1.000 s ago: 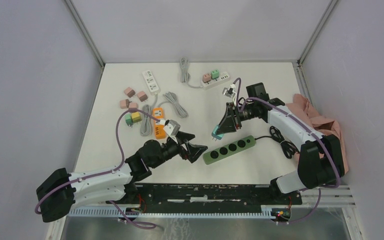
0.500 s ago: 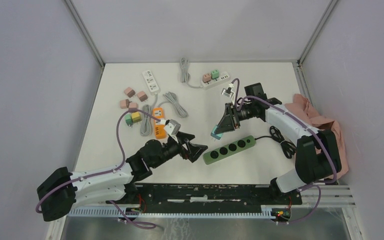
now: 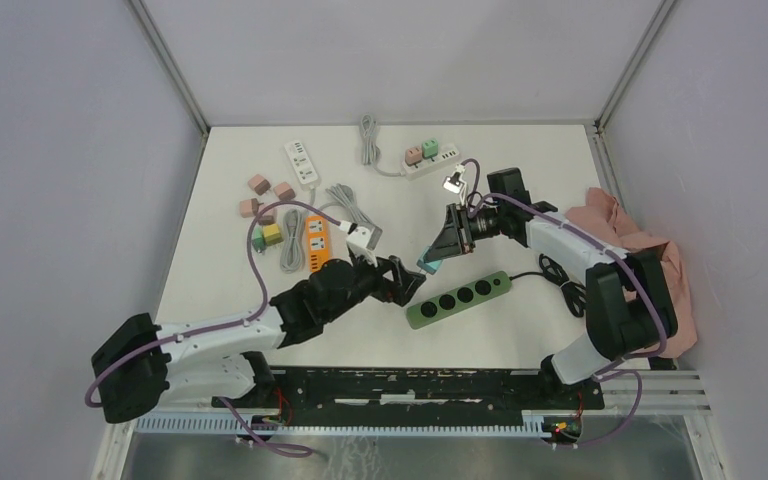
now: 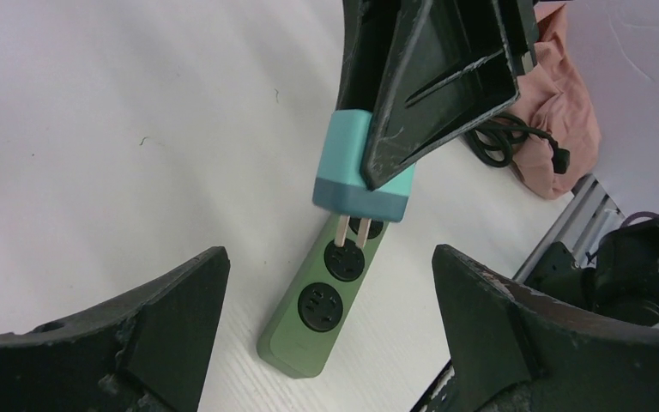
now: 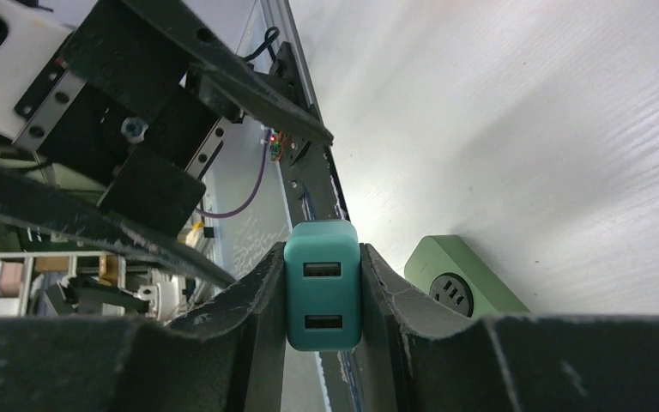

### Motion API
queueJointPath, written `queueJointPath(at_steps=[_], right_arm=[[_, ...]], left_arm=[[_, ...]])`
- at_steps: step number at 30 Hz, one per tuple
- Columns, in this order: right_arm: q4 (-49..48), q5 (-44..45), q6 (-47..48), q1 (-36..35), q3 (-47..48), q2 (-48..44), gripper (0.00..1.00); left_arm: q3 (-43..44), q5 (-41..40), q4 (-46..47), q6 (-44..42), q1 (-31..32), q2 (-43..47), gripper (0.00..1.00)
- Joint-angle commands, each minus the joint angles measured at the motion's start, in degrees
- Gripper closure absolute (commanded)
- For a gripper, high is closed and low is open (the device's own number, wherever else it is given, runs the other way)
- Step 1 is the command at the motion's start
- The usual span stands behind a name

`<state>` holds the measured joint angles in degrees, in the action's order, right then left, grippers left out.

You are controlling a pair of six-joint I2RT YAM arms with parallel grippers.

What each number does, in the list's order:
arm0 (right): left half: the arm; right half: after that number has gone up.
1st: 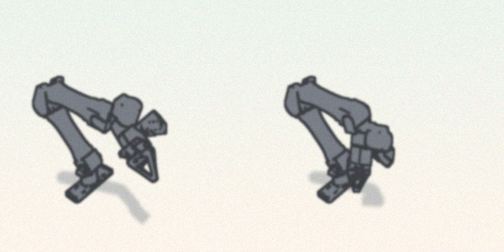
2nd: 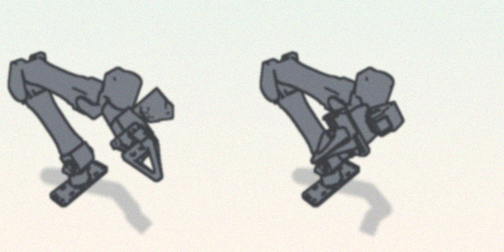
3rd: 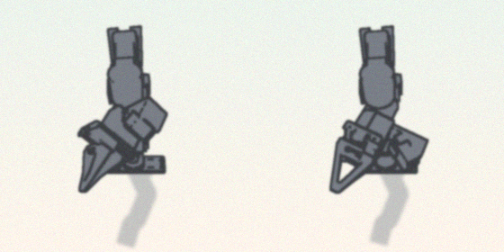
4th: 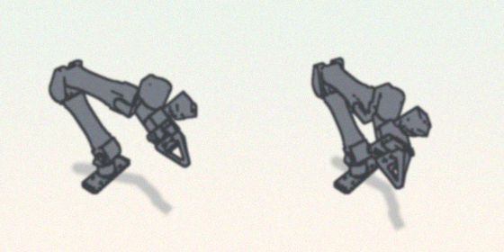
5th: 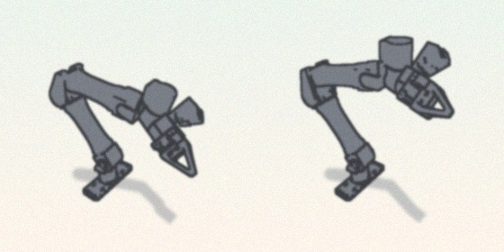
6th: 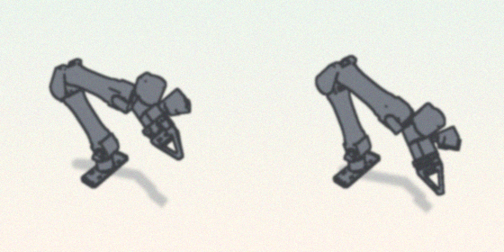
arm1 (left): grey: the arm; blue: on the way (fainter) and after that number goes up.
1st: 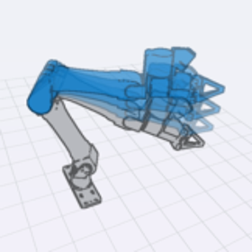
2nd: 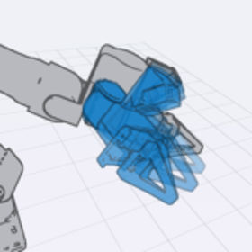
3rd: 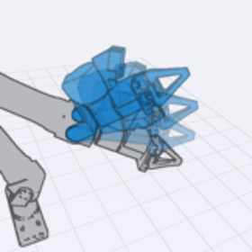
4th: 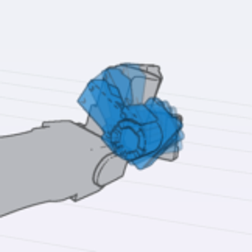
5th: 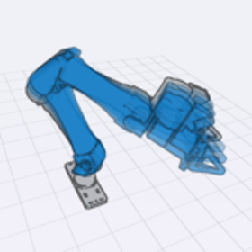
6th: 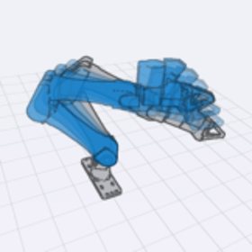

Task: Pull the plug off the socket
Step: Remove the plug from the socket.

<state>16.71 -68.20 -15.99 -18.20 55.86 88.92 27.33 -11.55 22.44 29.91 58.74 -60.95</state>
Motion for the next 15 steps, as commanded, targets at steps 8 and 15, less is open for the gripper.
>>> queueJointPath(at_steps=[8, 15], right_arm=[[-3.97, 1.23, -6.95, 0.28, -0.04, 2.02, 1.0], [-3.23, 0.85, -6.75, 0.29, 0.35, 2.69, 0.95]], left_arm=[[20.05, -8.65, -14.37, -3.37, 3.52, -17.08, 0.14], [29.0, -10.88, -23.13, -6.22, 3.7, -25.52, 0.62]])
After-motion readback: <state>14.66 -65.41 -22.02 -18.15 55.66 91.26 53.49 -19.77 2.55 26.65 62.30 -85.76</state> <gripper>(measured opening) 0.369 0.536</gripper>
